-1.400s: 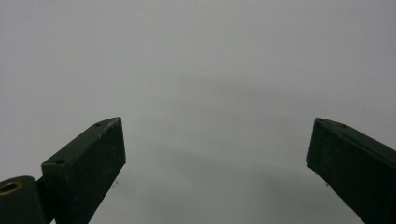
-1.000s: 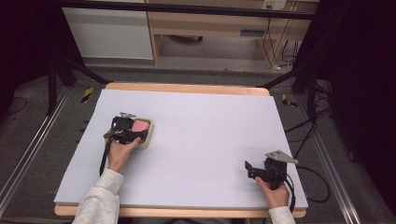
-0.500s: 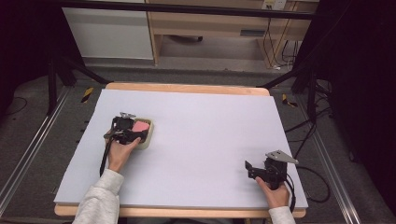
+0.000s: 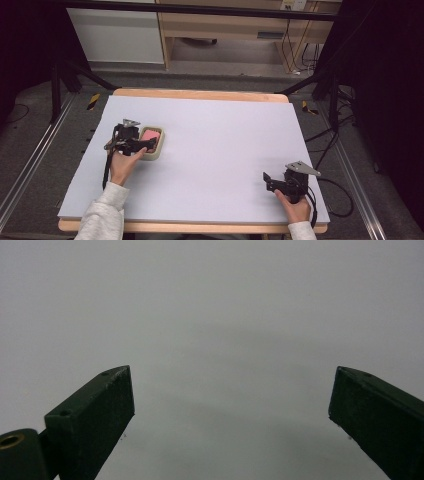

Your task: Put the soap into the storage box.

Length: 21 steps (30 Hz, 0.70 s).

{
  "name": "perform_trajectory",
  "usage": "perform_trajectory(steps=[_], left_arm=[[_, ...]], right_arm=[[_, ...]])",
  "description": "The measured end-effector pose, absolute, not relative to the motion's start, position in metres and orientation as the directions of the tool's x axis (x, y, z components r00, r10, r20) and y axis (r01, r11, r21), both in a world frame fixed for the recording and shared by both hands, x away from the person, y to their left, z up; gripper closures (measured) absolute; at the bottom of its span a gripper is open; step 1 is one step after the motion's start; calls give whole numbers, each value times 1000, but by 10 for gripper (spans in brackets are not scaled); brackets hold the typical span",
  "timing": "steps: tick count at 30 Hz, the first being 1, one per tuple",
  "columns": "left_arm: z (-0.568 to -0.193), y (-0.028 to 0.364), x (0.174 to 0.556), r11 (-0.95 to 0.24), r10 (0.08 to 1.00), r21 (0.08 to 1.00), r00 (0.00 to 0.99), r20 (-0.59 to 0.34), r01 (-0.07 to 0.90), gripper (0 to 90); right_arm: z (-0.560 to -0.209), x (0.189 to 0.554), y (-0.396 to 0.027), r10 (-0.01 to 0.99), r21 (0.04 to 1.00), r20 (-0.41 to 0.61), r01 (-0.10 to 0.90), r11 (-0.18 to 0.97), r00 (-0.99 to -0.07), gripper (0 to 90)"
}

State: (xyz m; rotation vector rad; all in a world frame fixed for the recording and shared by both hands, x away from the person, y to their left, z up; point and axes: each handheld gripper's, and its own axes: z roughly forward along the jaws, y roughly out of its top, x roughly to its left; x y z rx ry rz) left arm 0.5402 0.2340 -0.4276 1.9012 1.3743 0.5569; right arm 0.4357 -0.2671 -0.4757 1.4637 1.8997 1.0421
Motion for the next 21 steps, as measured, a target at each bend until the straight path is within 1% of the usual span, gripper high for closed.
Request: perform_trajectory(steps=[3,10,14,21], left_arm=[[-426,239,530,-173,935,773,349,-66,610,262],[-424,247,513,-161,926,790,369,-87,591,252],[-429,258,498,-172,920,797,383,-80,580,235],[-436,275,479,-140,921,817,376,-100,559,234]], right_arm=[[-475,435,-267,959,819,62,564,110,-278,47],[-476,434,-269,960,821,55,560,113,-274,47],[-476,434,-270,960,818,66,566,103,-271,47],[-476,433,-272,962,819,64,564,103,-267,45]])
